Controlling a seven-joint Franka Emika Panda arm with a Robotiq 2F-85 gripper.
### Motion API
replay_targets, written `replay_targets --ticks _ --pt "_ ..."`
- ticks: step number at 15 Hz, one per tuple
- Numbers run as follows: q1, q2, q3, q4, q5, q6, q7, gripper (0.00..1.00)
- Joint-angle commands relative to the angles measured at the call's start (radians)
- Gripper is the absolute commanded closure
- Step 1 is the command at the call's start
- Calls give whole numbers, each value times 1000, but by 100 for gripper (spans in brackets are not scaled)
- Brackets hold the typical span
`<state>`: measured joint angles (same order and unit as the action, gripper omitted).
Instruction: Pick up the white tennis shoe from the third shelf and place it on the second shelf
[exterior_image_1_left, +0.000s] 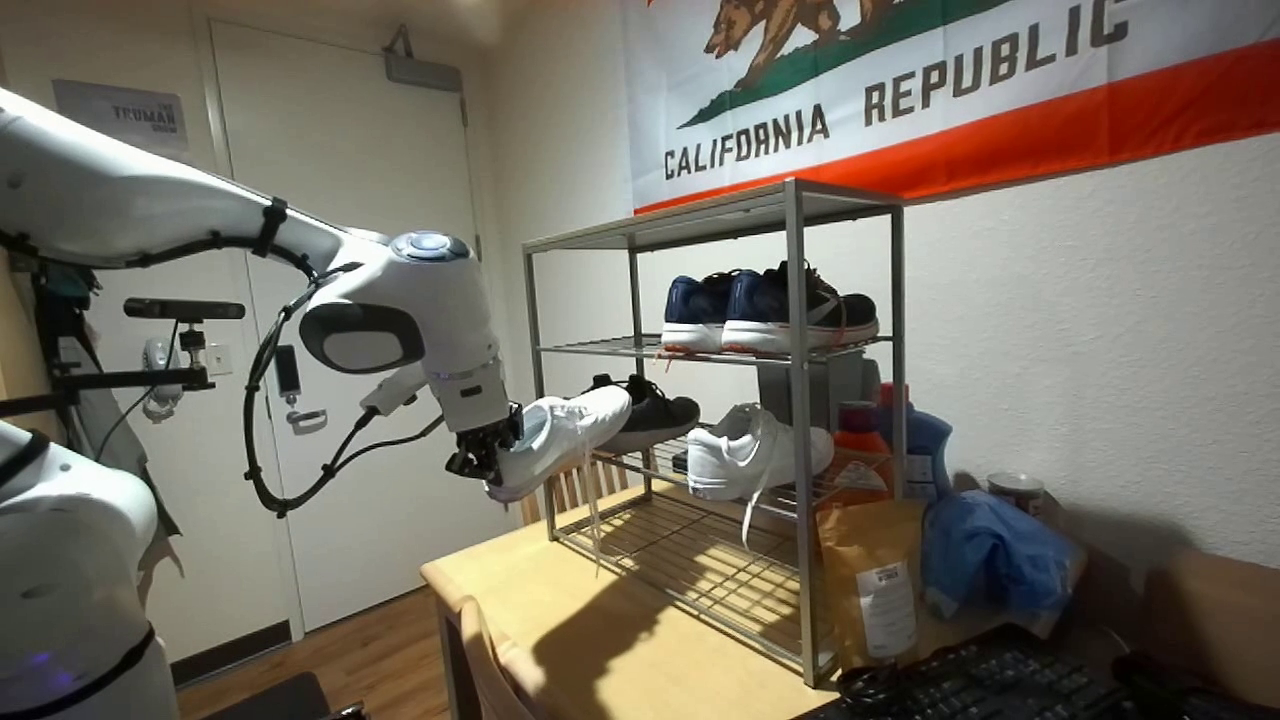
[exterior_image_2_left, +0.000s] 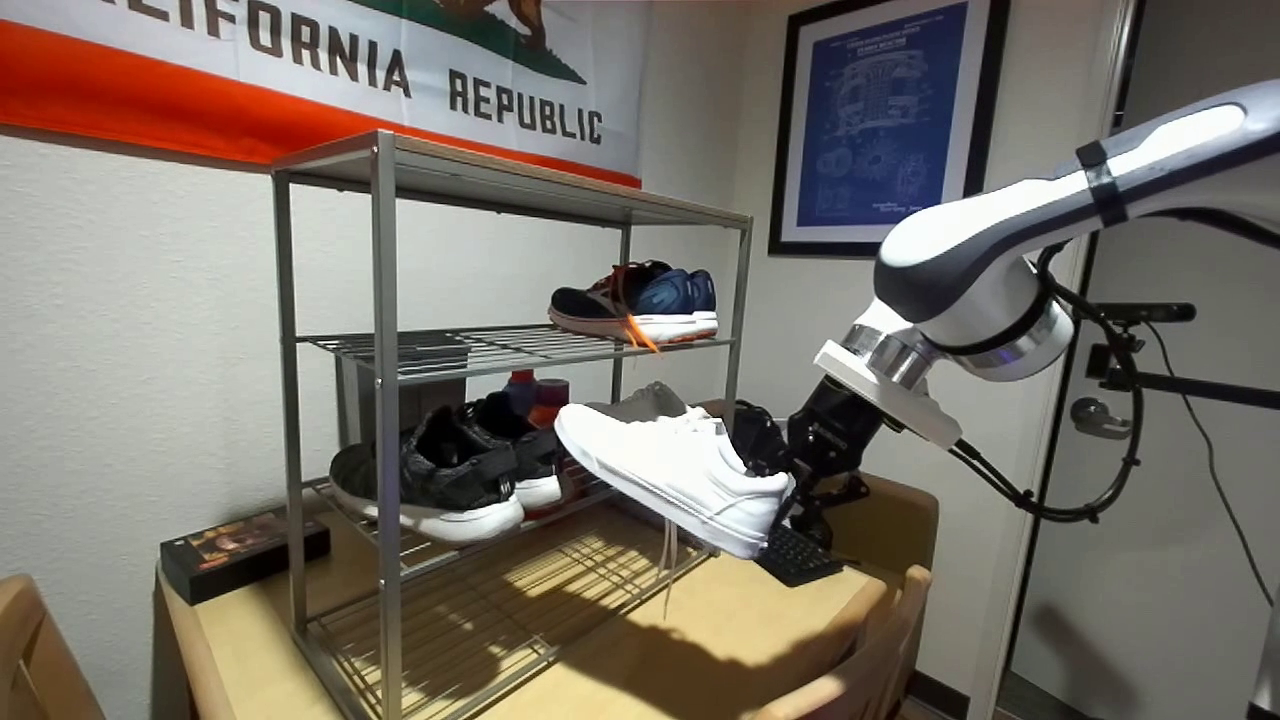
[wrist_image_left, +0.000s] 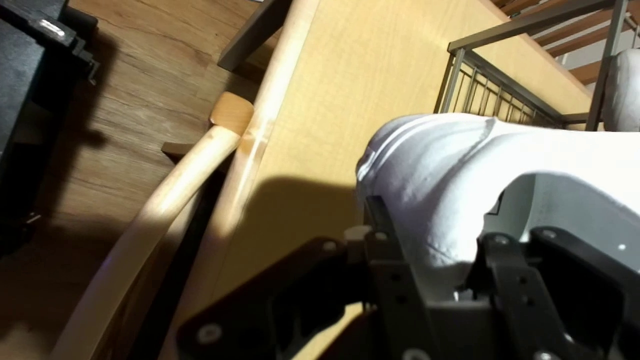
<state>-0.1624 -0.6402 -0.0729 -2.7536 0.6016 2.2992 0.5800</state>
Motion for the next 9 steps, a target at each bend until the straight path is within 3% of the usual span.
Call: replay_targets --ticks 1,9 --pt "-4 -43 -32 18 55 -8 -28 97" --pt "-2 -78 -60 34 162 -13 -55 97"
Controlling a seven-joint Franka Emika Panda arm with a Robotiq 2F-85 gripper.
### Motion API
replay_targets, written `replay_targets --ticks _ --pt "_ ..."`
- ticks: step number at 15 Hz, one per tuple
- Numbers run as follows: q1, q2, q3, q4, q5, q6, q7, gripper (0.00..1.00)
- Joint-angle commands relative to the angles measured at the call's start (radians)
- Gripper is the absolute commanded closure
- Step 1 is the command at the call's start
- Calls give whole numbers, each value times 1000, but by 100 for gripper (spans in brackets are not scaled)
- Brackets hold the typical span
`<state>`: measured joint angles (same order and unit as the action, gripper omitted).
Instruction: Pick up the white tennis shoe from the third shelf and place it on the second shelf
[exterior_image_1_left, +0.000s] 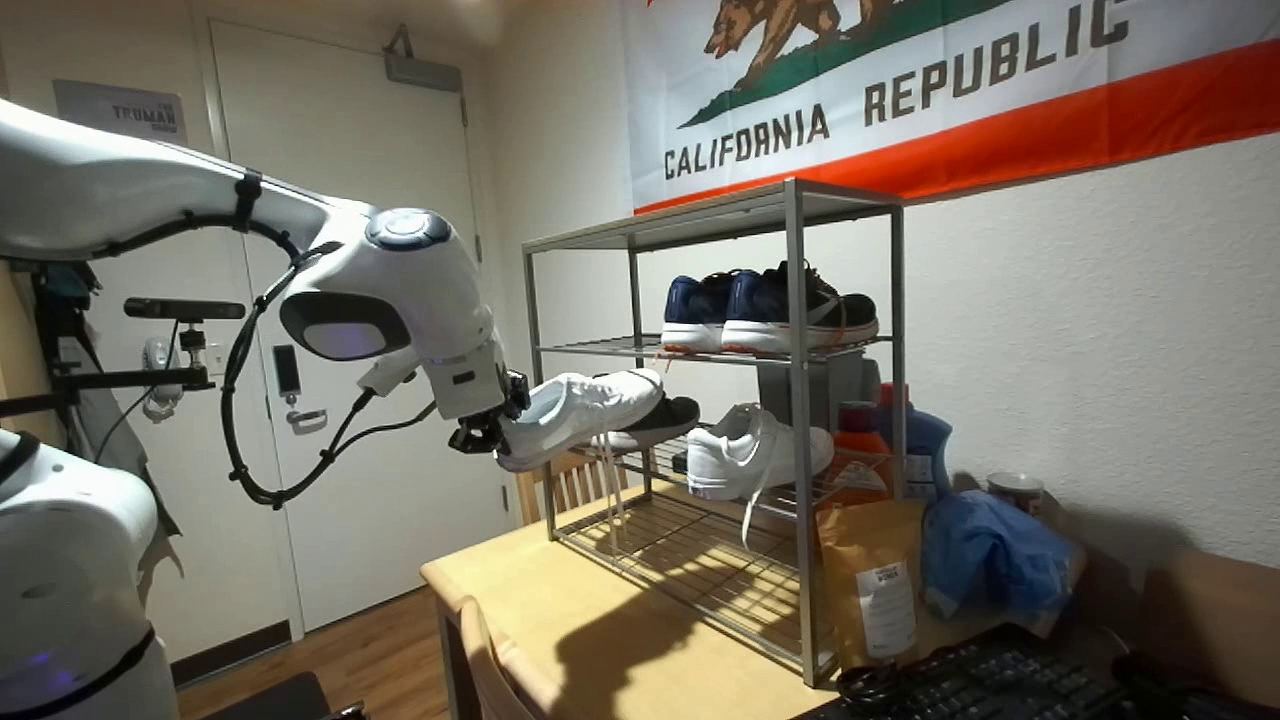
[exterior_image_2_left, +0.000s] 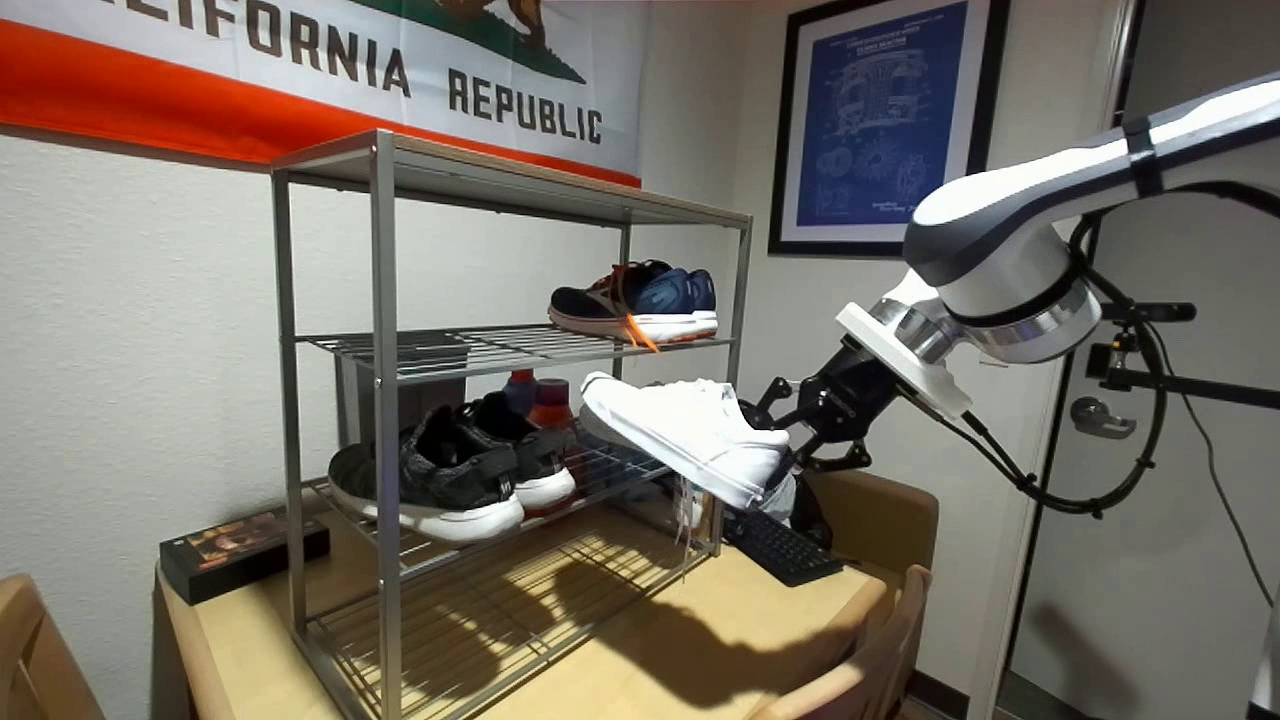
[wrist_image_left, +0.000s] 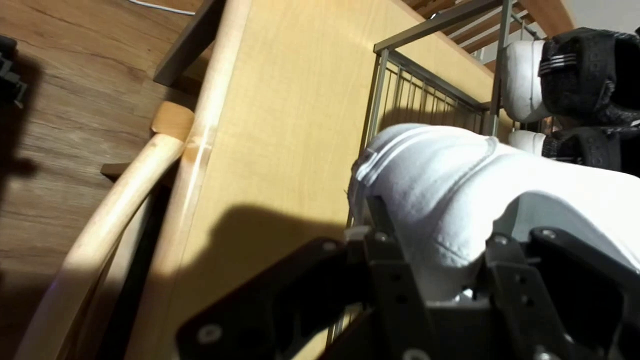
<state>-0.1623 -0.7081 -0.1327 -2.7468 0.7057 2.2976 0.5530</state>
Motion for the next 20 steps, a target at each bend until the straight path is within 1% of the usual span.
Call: replay_targets --ticks 1,3,6,9,11,15,20 --pt "-3 2 2 35 66 -13 -26 97" --pt "-9 29 11 49 73 -9 -12 97" --pt "-21 82 41 72 81 35 41 97" --pt "-37 147 77 104 74 115 119 97" --pt "-45 192 96 128 61 189 181 97" --pt "-55 271 108 176 -3 251 271 97" --pt "-47 325 98 215 -114 243 332 97"
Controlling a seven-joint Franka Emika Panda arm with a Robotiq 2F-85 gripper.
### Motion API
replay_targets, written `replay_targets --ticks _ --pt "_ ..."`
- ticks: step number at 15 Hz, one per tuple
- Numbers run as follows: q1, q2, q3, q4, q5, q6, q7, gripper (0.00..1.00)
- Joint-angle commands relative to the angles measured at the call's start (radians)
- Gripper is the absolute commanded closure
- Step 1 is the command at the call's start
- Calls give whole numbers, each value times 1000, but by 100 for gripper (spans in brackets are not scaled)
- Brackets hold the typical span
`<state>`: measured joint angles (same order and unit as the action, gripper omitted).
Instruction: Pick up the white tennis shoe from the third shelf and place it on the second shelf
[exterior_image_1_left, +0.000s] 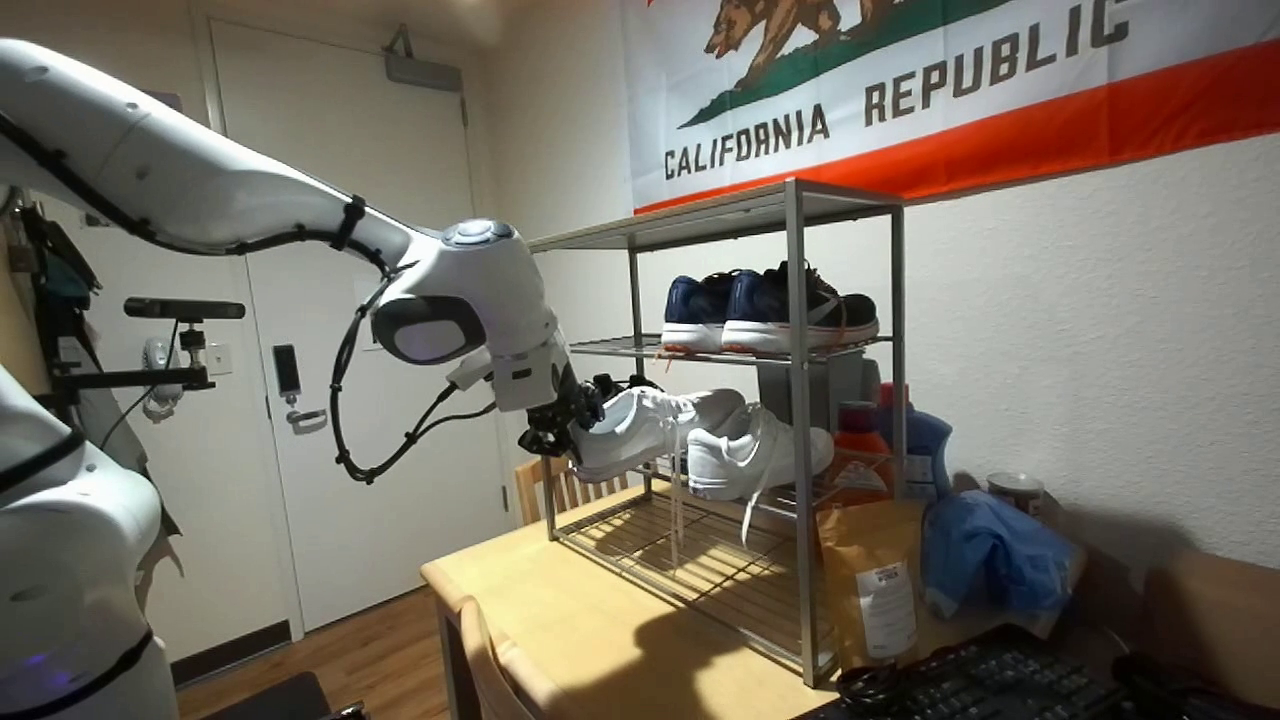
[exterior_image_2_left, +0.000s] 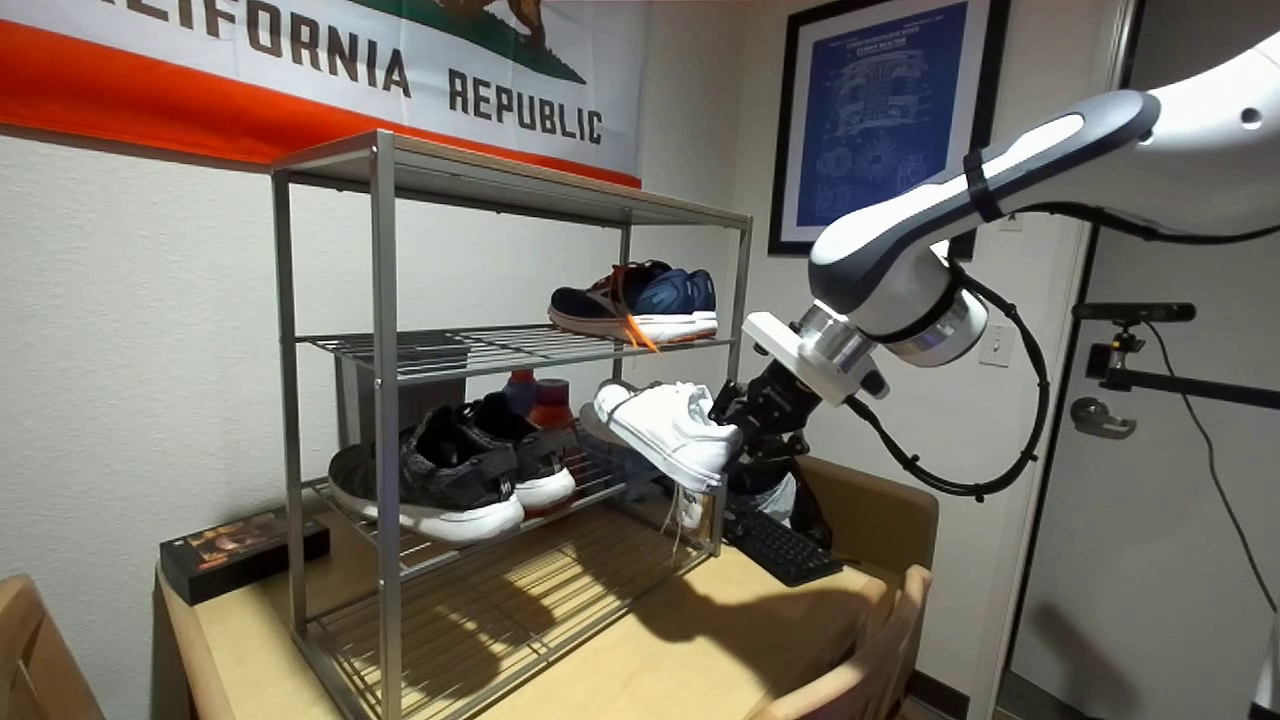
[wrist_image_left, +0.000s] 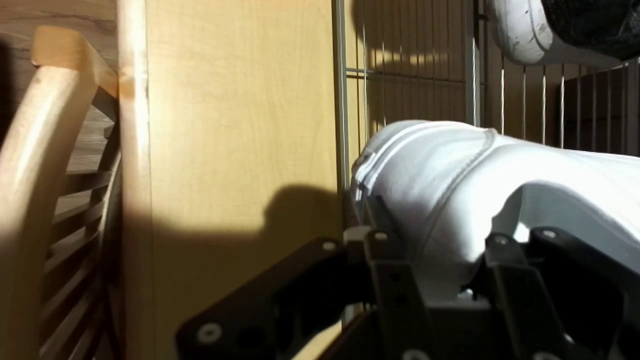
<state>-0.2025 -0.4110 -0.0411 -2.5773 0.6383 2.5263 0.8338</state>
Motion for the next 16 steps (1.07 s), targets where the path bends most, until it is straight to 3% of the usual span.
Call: replay_targets --ticks 1,8,16 --pt "-5 30 3 50 -63 10 54 97" --pt "1 58 -26 124 -127 -80 109 97" --pt "7 191 -28 345 -197 -239 291 97"
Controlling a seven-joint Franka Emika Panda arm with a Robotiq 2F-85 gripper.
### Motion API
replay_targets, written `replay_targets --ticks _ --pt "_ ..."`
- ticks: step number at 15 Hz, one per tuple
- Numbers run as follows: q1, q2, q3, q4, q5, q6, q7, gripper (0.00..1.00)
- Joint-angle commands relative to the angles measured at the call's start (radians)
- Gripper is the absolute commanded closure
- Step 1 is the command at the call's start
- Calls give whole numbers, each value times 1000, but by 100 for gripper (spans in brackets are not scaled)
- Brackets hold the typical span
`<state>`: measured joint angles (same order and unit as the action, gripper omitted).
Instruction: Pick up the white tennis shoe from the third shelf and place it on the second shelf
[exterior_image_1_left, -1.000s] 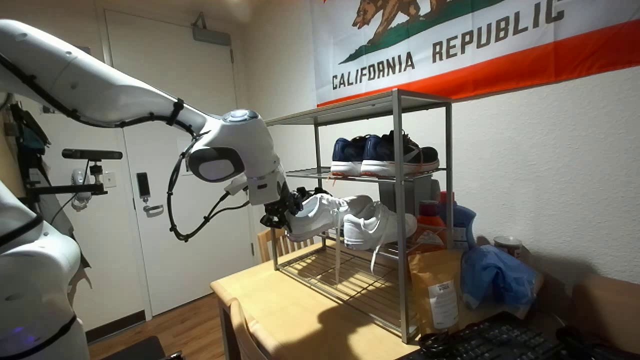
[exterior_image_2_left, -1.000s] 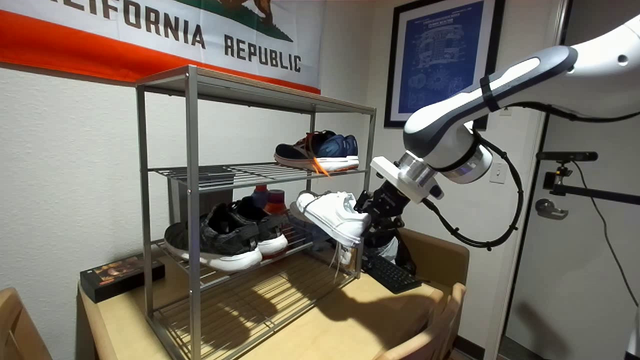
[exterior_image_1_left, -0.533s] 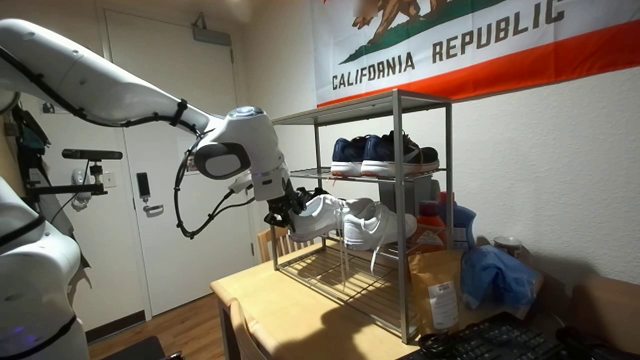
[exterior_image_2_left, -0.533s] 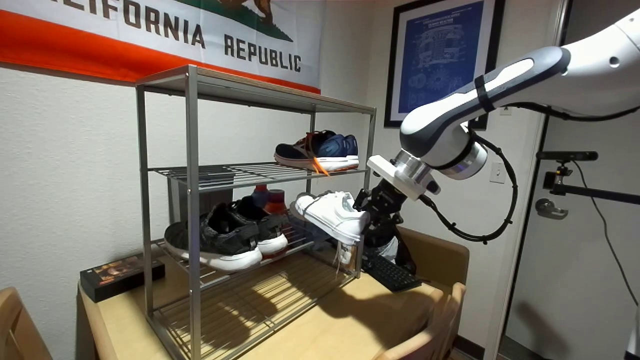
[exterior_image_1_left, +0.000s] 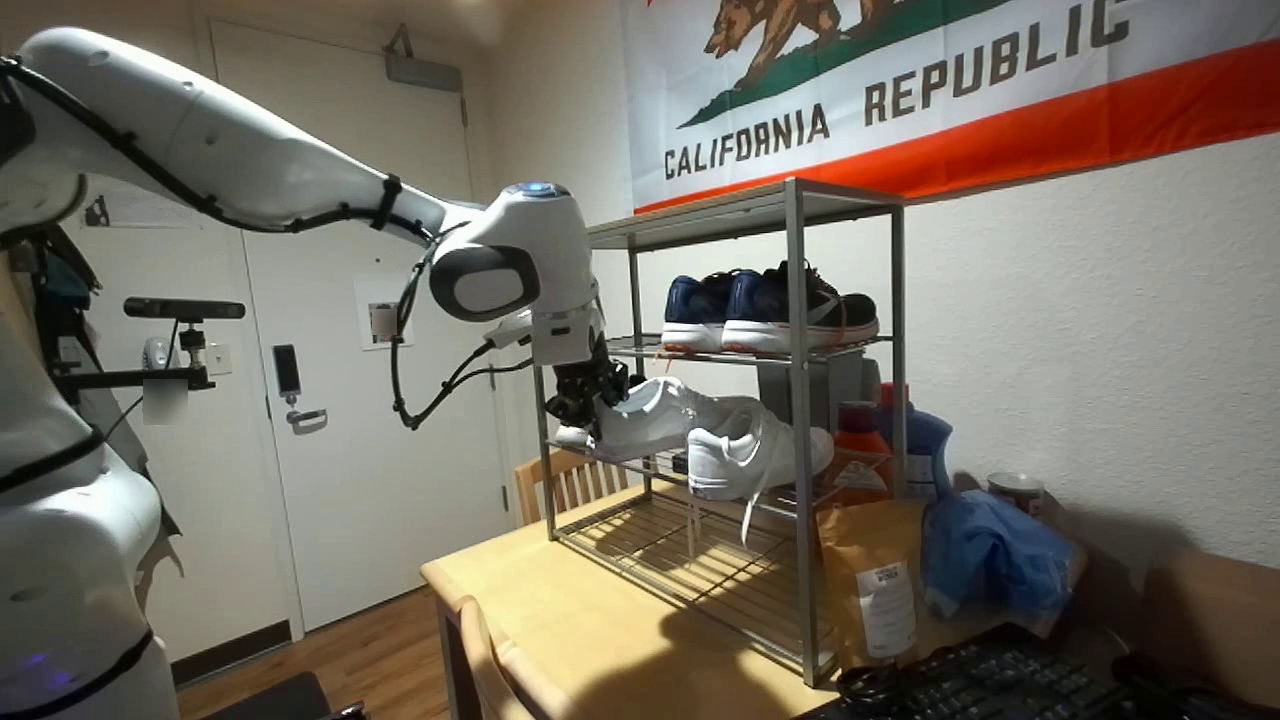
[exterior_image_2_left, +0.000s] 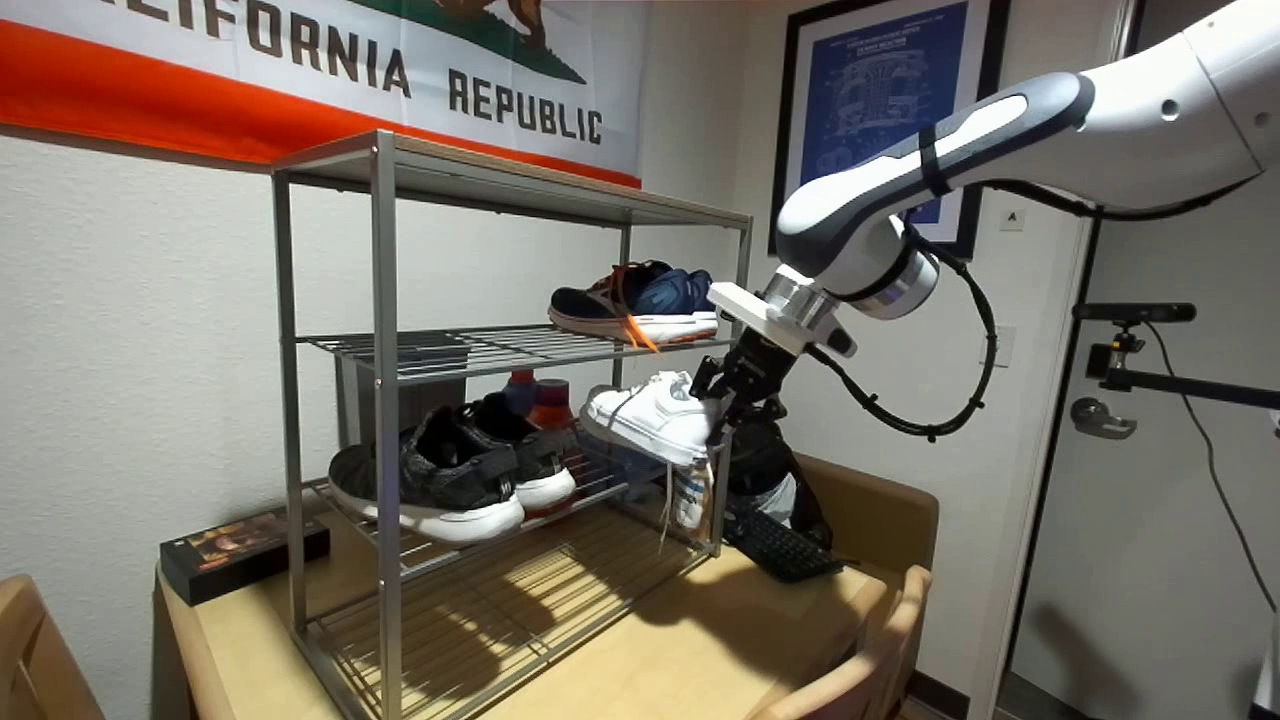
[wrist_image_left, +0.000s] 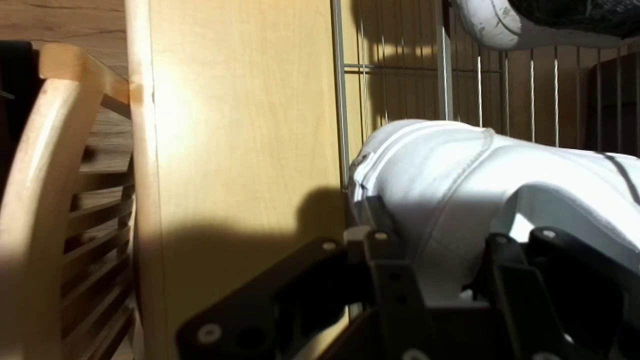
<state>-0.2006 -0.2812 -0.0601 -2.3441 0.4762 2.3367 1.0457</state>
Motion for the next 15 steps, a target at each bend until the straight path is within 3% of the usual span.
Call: replay_targets --ticks 1,6,15 --pt "8 75 -10 133 -44 -58 97 97" --pt "22 140 -12 205 -83 -88 138 97" --pt "57 235 -12 226 -157 -66 129 97"
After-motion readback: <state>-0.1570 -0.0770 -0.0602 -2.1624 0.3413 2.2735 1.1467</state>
